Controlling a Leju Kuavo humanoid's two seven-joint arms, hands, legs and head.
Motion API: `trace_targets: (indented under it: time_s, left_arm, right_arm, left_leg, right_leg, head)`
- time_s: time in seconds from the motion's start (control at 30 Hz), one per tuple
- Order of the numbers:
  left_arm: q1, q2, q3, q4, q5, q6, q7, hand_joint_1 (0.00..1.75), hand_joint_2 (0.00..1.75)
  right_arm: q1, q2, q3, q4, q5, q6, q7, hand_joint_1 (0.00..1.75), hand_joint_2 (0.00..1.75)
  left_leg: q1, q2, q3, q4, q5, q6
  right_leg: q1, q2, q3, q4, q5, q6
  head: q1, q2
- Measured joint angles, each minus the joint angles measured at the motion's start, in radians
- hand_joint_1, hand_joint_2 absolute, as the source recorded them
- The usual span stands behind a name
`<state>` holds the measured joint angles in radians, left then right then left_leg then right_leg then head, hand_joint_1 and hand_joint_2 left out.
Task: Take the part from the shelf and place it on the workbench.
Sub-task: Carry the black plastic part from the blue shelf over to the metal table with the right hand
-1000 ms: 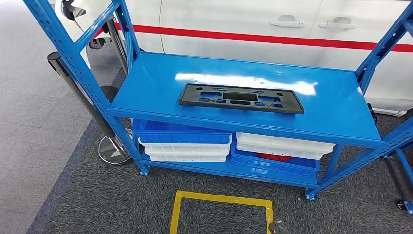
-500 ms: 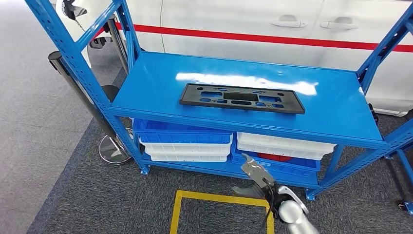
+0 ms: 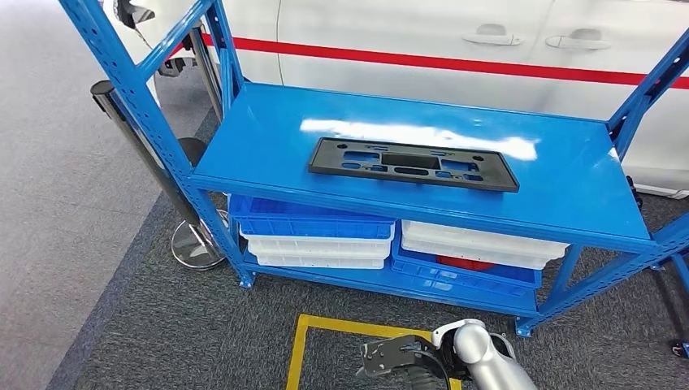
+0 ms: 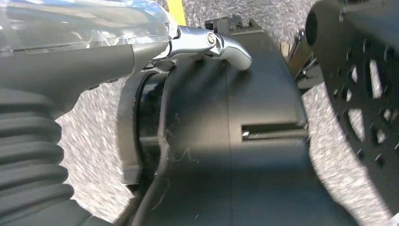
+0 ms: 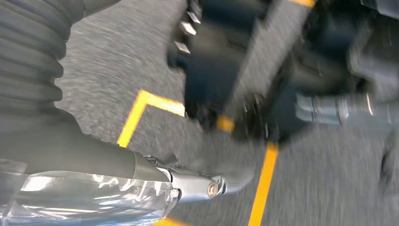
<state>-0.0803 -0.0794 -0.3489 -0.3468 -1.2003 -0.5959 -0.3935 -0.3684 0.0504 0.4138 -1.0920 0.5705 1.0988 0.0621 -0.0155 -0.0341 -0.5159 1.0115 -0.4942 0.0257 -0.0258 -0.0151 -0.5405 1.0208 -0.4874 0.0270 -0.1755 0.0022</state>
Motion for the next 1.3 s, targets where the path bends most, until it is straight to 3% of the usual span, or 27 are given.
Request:
trace_targets:
  time_s: [0.07,0.23,0.37,0.47,1.3]
  left_arm:
    - [0.006,0.0,0.0,0.0,0.035,0.012,0.01,0.0,1.75]
    - [0.009,0.001,0.001,0.0,0.05,0.018,0.015,0.0,1.75]
    - [0.04,0.004,0.023,0.0,0.172,0.077,0.052,0.0,0.0]
    - [0.07,0.005,0.051,-0.001,0.292,0.137,0.087,0.0,0.0]
    - [0.195,0.037,0.225,-0.012,0.862,0.423,0.278,0.0,0.0]
  right_arm:
    - [0.013,-0.001,-0.008,0.012,-0.012,-0.074,0.0,0.0,1.75]
    - [0.017,-0.001,-0.011,0.017,-0.017,-0.095,-0.001,0.0,1.75]
    - [0.067,-0.005,-0.049,0.076,-0.073,-0.205,-0.007,0.0,0.0]
    - [0.121,-0.009,-0.087,0.14,-0.13,-0.312,-0.013,0.0,0.0]
    - [0.377,-0.034,-0.276,0.469,-0.405,-0.806,-0.04,0.0,0.0]
  left_leg:
    - [0.0,0.0,0.0,0.0,0.0,0.0]
    - [-0.001,0.0,0.0,0.0,0.0,0.0]
    - [-0.001,0.001,0.002,0.0,0.0,0.0]
    - [0.0,0.003,0.002,0.0,-0.001,0.0]
    - [0.001,0.015,0.003,0.0,-0.004,-0.001]
  right_leg:
    - [0.0,-0.001,0.0,0.0,0.0,0.0]
    - [0.0,-0.001,0.0,0.0,0.0,0.0]
    - [0.0,0.0,0.0,0.0,0.0,0.0]
    - [0.0,0.001,0.0,0.0,0.0,0.0]
    - [0.002,0.013,-0.003,-0.001,0.0,0.0]
  head:
    - [0.0,0.0]
    - [0.0,0.0]
    - [0.0,0.0]
    - [0.0,0.0]
    - [0.0,0.0]
